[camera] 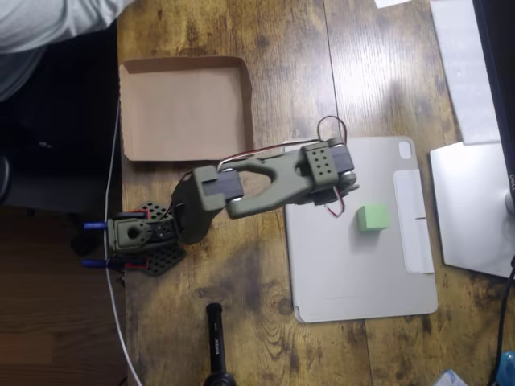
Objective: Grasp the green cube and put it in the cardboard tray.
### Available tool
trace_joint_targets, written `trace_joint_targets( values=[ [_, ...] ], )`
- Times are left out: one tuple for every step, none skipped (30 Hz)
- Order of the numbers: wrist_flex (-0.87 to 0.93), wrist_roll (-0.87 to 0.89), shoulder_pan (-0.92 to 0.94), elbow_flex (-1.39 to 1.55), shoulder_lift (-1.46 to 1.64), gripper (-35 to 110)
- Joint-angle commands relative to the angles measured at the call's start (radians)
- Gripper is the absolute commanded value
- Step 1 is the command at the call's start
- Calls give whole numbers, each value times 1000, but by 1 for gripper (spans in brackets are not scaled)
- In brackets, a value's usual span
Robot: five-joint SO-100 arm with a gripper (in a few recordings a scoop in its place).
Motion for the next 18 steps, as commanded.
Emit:
trace_joint_targets(
  values=[
    [25,-41,-17,-66,-34,0],
    [25,-72,-8,-72,-44,0],
    [25,-98,0,-83,-55,0],
    [25,-100,0,-97,-64,0],
    [25,-112,-2,-115,-71,0],
    [25,-172,-5,-137,-77,0],
    [28,-207,-5,-158,-86,0],
    [29,-218,0,-164,-91,1],
    [28,-212,6,-175,-101,2],
    [28,-209,15,-190,-112,2],
    [28,-207,29,-216,-124,3],
    [28,-212,44,-255,-137,3],
    [28,-219,60,-299,-149,4],
    [28,-221,77,-348,-163,5],
    [28,-227,89,-402,-179,5],
    [26,-242,98,-454,-198,6],
    [26,-258,104,-497,-213,7],
    [25,-279,106,-535,-232,7]
  ],
)
